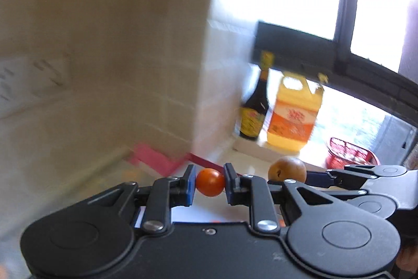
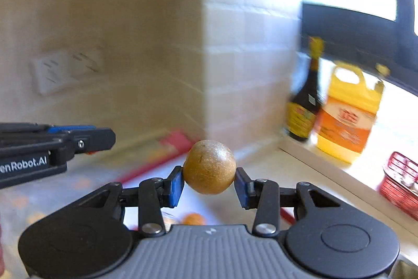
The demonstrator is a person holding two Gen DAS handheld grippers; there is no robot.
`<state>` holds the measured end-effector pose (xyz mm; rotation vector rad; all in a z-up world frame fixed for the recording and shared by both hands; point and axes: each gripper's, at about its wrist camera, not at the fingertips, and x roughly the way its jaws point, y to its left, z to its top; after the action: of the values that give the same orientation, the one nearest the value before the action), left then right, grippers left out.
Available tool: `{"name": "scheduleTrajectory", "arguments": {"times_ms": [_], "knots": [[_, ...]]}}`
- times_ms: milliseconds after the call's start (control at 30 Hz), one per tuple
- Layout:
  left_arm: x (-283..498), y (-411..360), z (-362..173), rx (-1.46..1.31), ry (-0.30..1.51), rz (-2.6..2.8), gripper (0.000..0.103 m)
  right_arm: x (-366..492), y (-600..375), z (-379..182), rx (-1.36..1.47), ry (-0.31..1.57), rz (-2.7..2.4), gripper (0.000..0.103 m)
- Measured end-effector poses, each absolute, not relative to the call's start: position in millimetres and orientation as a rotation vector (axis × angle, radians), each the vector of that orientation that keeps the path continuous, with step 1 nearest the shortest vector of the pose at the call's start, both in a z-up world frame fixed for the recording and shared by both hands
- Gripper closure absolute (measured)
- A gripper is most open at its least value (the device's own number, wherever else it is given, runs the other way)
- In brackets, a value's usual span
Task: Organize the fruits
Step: 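Carry the tomato and pear into the box and open both tools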
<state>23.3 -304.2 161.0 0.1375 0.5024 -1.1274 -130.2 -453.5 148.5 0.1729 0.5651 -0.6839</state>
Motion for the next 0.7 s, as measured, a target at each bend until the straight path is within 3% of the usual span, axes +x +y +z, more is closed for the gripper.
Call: {"name": "scheduleTrajectory", "arguments": {"times_ms": [333,400,433,700], "knots": [[20.5,-353.8,105.5,0.146,0.688,-1.156,0.077,-139.9,-492.5,95.4,0.262,0.649,-0.667,0.058],[19.1,-352.1,106.5,0.145,0.679,-1.153,0.05,-140.8,-488.2,94.1,0.233,0.673,-0.643,0.05],[18.3,-348.4,107.7,0.147,0.675,-1.153,0.022,-140.1,-485.1,95.9,0.222,0.677,-0.649,0.045],[-1.8,-293.2,133.4,0.199,0.575,-1.038,0.019,-174.4,-448.0,125.7,0.2,0.604,-0.712,0.044]]}}
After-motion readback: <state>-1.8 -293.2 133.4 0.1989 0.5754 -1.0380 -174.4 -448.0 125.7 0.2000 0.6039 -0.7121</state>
